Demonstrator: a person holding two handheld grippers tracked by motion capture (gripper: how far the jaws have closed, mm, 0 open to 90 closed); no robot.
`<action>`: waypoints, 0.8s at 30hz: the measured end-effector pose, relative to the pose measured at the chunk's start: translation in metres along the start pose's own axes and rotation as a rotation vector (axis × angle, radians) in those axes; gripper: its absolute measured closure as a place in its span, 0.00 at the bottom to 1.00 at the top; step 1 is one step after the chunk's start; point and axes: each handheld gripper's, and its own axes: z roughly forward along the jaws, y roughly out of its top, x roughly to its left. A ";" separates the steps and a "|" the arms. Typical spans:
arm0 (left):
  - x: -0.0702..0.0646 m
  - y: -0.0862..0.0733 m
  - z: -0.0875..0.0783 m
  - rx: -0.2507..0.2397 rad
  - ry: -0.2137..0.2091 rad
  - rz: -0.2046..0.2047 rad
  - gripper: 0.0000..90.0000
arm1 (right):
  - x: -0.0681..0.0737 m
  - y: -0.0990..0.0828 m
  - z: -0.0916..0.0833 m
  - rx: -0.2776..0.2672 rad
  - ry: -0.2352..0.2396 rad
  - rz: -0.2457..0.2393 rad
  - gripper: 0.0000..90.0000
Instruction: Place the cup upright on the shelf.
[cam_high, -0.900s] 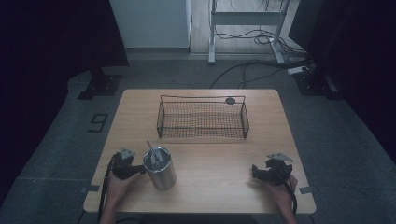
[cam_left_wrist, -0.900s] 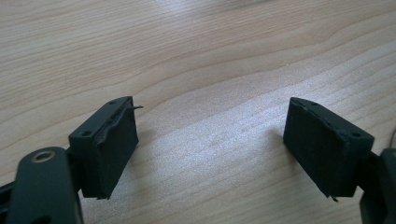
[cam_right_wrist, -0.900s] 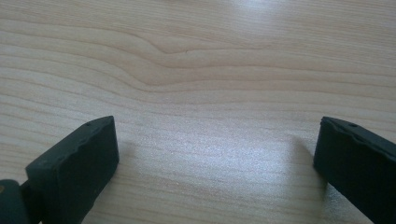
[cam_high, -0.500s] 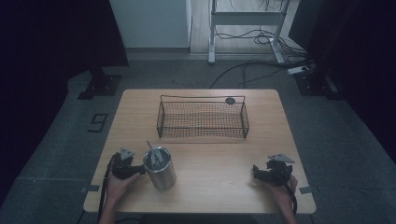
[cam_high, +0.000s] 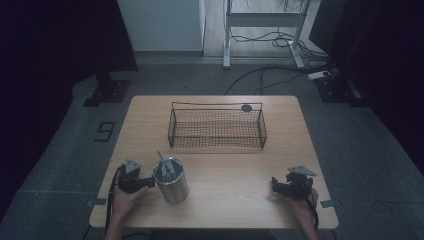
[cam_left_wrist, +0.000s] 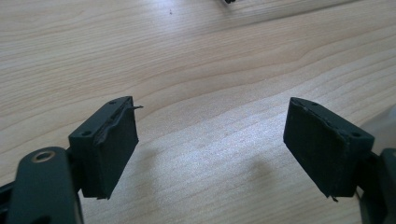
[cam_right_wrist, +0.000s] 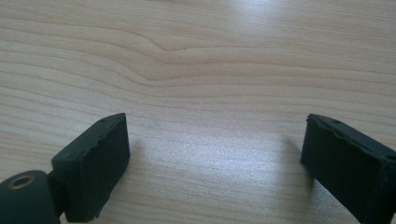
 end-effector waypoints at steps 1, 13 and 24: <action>0.000 0.000 -0.002 -0.005 -0.004 -0.002 0.20 | 0.000 0.000 0.000 -0.001 0.000 -0.001 0.09; -0.009 -0.001 -0.030 -0.087 -0.095 -0.022 0.18 | 0.000 -0.001 -0.001 -0.003 -0.001 0.002 0.10; -0.021 -0.001 -0.055 -0.144 -0.133 -0.006 0.18 | 0.000 -0.001 -0.002 -0.004 -0.003 0.004 0.11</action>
